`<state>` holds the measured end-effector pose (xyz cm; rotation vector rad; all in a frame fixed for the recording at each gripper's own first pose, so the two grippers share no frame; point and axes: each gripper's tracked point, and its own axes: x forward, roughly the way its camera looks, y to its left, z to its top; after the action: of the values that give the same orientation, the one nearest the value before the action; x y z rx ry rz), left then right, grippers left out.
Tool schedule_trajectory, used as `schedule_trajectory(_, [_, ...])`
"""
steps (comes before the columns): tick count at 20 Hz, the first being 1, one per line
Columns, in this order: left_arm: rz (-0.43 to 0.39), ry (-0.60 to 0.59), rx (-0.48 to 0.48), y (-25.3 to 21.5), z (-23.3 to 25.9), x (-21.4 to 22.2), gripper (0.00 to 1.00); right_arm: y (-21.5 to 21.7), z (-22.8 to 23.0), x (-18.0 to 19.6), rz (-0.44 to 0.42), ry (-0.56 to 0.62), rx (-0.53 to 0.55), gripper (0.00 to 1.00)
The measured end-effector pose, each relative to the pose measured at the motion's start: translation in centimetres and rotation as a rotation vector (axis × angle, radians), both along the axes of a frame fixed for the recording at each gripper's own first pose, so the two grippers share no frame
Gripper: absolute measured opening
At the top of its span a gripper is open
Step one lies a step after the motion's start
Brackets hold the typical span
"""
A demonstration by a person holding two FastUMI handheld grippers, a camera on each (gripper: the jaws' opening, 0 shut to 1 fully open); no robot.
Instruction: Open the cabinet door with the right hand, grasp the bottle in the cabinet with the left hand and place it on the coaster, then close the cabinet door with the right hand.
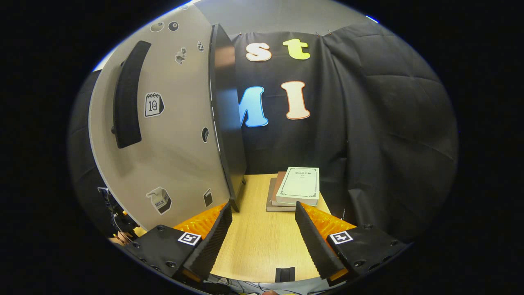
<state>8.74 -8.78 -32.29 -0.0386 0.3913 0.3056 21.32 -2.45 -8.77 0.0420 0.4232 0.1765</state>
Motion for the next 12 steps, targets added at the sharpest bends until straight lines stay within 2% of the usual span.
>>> schedule_trajectory(3, [-0.017, -0.032, 0.015, -0.4, 3.3, 0.0, 0.86, 0.5, 0.2, 0.3, 0.009, -0.005, 0.019, 0.98])
schedule_trajectory(4, [-0.023, -0.04, 0.021, -0.6, 4.6, 0.3, 0.84, 0.6, 0.2, 0.5, 0.012, -0.008, 0.03, 0.98])
schedule_trajectory(5, [-0.027, -0.048, 0.027, -0.7, 5.8, 0.4, 0.87, 0.8, 0.5, 0.6, 0.016, -0.01, 0.041, 0.98])
schedule_trajectory(7, [-0.035, -0.059, 0.042, -1.2, 8.9, 0.5, 0.84, 0.9, 1.0, 1.0, 0.024, -0.018, 0.061, 0.98])
schedule_trajectory(8, [-0.039, -0.073, 0.051, -1.5, 10.9, 0.4, 0.84, 1.0, 1.2, 1.2, 0.03, -0.023, 0.069, 0.92])
schedule_trajectory(12, [-0.027, -0.119, 0.084, -2.0, 20.3, -0.3, 0.86, 1.3, 2.9, 2.1, 0.063, -0.056, 0.1, 0.92])
